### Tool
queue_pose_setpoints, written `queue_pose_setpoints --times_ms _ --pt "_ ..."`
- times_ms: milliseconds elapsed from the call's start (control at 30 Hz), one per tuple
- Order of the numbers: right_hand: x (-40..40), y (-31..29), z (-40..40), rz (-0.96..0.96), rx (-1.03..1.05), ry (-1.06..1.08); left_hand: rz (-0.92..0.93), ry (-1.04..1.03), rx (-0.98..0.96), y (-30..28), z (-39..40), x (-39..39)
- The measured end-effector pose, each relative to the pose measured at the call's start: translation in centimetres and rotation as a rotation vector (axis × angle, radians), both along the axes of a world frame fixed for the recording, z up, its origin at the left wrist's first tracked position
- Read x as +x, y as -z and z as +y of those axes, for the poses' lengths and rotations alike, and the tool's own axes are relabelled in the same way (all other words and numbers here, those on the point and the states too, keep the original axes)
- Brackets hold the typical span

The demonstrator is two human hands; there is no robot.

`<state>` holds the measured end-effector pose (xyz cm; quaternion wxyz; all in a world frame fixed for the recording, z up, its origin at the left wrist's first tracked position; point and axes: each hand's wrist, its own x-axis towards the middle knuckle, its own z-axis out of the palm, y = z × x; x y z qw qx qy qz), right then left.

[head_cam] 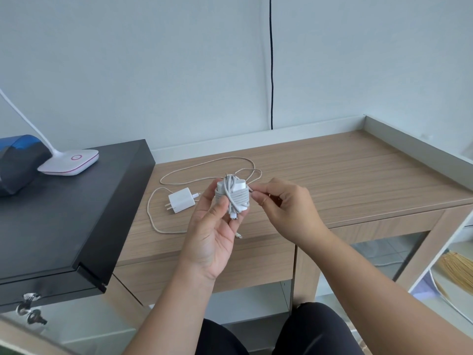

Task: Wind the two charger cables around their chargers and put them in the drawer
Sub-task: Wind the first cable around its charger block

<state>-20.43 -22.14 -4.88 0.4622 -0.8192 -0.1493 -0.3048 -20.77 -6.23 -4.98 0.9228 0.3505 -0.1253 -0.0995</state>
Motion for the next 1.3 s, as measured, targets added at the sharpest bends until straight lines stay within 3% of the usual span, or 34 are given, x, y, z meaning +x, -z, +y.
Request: queue_pose_setpoints --times_ms 100,233,367,500,700,1067,1300 --pt "-0.3 0.6 0.4 -0.135 -0.155 0.058 0.067 -0.098 -0.002 -0.3 -0.4 0.0" --pt "-1.0 0.9 1.0 -0.149 -0.318 0.131 0.144 -0.198 0.050 0.0 -0.5 0.2" --pt "-1.4 0.9 1.3 -0.098 -0.210 0.098 0.172 -0.247 0.110 0.5 -0.8 0.0" --pt "-1.5 0.6 1.5 0.023 -0.088 0.060 0.197 -0.252 0.025 0.6 -1.1 -0.2" --pt "-1.7 0.3 1.5 0.007 -0.144 0.103 0.222 -0.321 0.045 0.3 -1.1 -0.4" --pt "-1.9 -1.4 0.4 0.169 -0.232 0.087 -0.077 -0.143 0.279 -0.1 -0.2 -0.6" --pt "-2.4 -1.6 -0.1 0.259 -0.148 0.028 -0.099 -0.111 0.321 -0.1 0.4 -0.4"
